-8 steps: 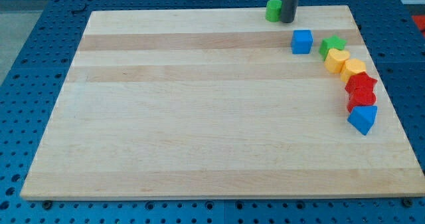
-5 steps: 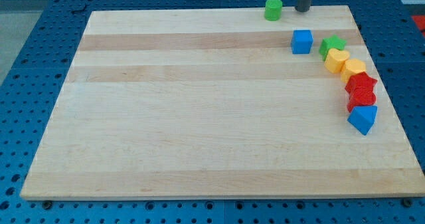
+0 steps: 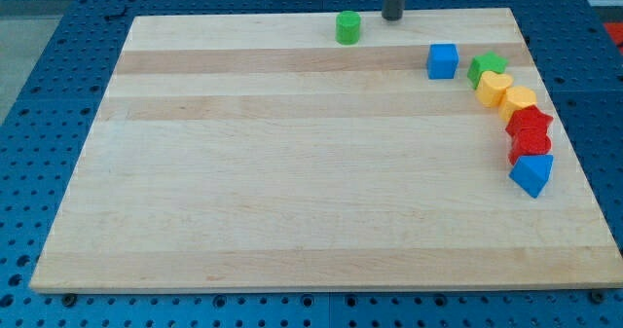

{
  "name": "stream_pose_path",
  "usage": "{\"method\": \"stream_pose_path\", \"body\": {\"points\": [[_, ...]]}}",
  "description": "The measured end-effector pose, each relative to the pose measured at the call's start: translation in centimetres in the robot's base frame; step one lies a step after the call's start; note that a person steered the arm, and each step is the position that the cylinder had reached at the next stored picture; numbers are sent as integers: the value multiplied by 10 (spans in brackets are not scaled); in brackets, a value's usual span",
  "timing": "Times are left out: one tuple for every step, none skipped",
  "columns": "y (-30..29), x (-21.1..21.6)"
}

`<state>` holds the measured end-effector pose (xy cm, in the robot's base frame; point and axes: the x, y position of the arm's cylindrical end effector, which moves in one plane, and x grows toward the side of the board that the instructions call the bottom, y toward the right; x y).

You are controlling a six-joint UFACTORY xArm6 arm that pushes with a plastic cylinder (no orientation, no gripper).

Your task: Slide green circle to top center

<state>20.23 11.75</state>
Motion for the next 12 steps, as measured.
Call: {"method": "stream_pose_path", "body": {"points": [[3,19],[-8,42],[-46,47],[-90,47],[-122,47],[-125,47],[-113,47],[-109,44],[-110,39],[-116,34],[-115,33],[-53,31]]}}
